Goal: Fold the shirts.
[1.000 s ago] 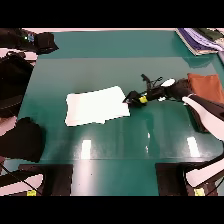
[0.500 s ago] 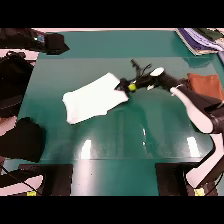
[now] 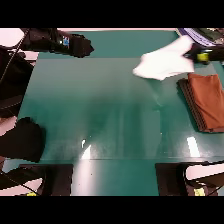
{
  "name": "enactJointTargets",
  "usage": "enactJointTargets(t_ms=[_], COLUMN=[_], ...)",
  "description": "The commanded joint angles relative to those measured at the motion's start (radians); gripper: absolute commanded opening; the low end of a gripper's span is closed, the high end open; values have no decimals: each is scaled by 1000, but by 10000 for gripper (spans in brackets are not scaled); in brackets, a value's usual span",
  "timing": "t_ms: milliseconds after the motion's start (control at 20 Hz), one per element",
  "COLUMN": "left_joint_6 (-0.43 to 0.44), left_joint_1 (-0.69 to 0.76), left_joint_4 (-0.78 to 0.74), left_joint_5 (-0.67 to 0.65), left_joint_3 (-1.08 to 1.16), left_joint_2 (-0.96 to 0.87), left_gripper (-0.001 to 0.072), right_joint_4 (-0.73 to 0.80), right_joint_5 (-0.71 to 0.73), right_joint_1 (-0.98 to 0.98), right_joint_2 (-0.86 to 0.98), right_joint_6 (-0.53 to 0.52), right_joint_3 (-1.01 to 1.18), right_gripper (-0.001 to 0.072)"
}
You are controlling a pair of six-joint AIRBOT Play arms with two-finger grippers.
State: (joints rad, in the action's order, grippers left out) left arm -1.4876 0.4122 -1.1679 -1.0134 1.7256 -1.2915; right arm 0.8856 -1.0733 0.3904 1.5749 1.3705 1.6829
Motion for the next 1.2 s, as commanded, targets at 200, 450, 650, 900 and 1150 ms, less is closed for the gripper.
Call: enactJointTargets(t_ms=[200, 450, 650, 900, 1150], left_joint_6=[-4, -4, -3, 5, 5], left_joint_1=[18, 18, 18, 18, 18], left_joint_4=[2, 1, 1, 0, 0], left_joint_5=[27, 27, 23, 5, 0], left_joint_3=[0, 0, 0, 0, 0], left_joint_2=[-1, -1, -1, -1, -1], left_gripper=[25, 25, 26, 25, 26], right_joint_4=[22, -70, -101, -72, 160], right_joint_5=[20, 124, 117, -45, -189], right_joint_1=[250, 251, 257, 305, 389], right_joint_2=[-45, -143, -230, -278, -388], right_joint_6=[18, 16, 16, 17, 29], right_joint_3=[19, 19, 19, 18, -114], right_gripper=[18, 17, 17, 17, 17])
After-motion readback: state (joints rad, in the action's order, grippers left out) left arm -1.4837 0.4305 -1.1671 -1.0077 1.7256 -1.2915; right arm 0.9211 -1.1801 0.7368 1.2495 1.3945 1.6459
